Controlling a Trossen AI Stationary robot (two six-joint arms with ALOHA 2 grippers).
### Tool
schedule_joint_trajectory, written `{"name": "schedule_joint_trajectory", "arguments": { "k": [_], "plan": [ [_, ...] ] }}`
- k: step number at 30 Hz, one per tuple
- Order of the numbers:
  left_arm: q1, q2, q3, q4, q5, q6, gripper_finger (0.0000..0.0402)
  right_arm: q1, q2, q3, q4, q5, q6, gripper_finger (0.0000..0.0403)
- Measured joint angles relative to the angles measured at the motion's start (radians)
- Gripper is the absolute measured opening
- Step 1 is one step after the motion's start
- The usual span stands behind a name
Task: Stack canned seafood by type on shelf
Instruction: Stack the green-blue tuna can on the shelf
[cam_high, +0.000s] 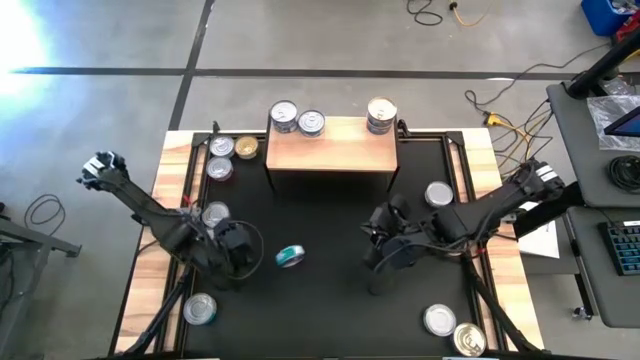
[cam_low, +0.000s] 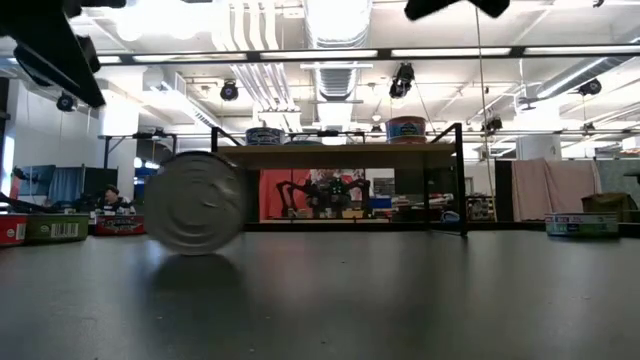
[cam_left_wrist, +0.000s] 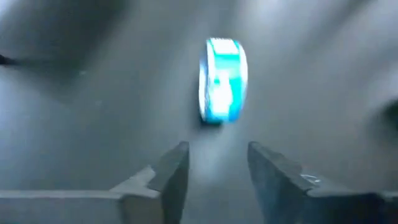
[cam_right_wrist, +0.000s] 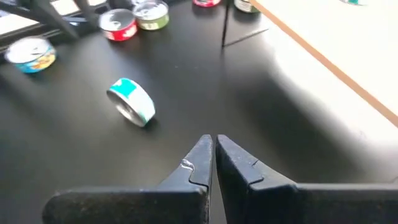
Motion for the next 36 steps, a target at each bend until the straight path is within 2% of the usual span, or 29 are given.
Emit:
{"name": "schedule_joint_trajectory", "arguments": {
  "k": [3,7,11,15,24,32,36],
  "plan": [
    [-0.001,0.037,0.015,0.002,-0.069,-0.012,0.0199,0.021,0.000,0.002,-0.015,0.000,-0.003,0.0013],
    [-0.001,0.085,0.045,0.016,-0.074,-0.013,0.0254,0.030,0.000,0.001,-0.134,-0.001,0.049,0.0013],
    [-0.004,0.148,0.080,0.016,0.030,-0.002,0.0301,0.041,0.002,0.000,-0.254,0.002,0.129,0.0013],
    [-0.013,0.205,0.087,-0.031,0.114,-0.005,0.0328,0.054,0.002,-0.003,-0.310,0.003,0.182,0.0013],
    [-0.074,0.234,0.085,-0.160,0.144,-0.057,0.0334,0.056,0.002,-0.009,-0.314,0.005,0.190,0.0013],
    [-0.128,0.250,0.035,-0.161,0.296,-0.060,0.0325,0.056,0.002,-0.013,-0.314,0.014,0.234,0.0013],
    [-0.147,0.254,-0.012,-0.161,0.324,-0.119,0.0311,0.056,0.002,-0.022,-0.314,0.014,0.244,0.0013]
  ]
}}
